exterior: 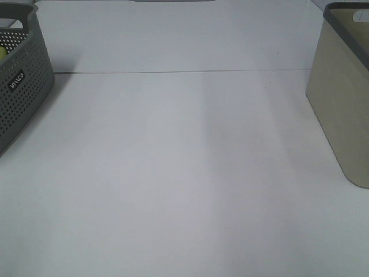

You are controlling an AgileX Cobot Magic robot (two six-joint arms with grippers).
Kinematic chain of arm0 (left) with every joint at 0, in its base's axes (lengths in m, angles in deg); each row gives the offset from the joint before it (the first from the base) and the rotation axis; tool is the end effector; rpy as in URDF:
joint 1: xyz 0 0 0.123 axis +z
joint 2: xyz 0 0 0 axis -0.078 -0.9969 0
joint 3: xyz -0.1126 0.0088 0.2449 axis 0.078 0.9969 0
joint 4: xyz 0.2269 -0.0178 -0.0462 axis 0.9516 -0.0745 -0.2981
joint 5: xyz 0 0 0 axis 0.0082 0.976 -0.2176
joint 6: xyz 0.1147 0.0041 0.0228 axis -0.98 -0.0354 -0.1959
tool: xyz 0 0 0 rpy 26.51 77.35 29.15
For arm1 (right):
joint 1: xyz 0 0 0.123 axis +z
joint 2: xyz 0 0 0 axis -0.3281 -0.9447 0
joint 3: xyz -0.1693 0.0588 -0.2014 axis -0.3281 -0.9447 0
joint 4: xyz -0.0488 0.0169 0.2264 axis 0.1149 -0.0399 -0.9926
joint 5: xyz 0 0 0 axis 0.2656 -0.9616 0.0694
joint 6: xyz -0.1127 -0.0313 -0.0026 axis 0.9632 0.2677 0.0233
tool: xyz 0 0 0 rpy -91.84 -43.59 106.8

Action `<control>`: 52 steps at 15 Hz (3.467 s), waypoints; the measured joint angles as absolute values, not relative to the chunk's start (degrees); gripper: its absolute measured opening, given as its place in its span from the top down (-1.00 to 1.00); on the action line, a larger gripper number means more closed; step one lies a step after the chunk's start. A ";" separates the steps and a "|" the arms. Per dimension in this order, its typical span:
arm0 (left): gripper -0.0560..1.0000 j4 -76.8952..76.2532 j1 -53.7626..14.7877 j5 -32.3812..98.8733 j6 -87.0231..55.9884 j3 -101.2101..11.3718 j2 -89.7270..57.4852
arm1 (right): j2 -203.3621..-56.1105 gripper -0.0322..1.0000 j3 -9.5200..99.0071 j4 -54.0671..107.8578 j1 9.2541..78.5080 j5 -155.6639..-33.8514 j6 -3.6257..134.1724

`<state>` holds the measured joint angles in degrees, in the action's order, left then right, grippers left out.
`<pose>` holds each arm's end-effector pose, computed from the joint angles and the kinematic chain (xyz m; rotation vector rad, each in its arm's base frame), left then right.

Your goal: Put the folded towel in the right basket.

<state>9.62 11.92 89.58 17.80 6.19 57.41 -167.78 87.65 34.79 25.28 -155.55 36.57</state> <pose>0.0168 -0.0042 0.2564 -0.1160 2.0257 0.0160 0.4145 0.0445 0.3538 -0.0062 2.4998 0.0870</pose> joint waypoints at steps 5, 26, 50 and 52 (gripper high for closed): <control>-0.98 9.62 11.92 89.58 17.80 6.19 57.41 | -138.73 -0.96 62.27 35.08 25.28 -155.55 36.45; -0.98 9.62 11.92 89.58 17.80 6.19 57.41 | -56.34 -0.96 -6.37 35.82 25.40 -146.50 39.78; -0.98 9.62 11.92 89.58 17.80 6.19 57.41 | -56.34 -0.96 -6.54 35.65 20.81 -146.15 40.23; -0.98 9.62 11.92 89.58 17.80 6.19 57.41 | -56.34 -0.96 -6.54 35.65 20.81 -146.15 40.23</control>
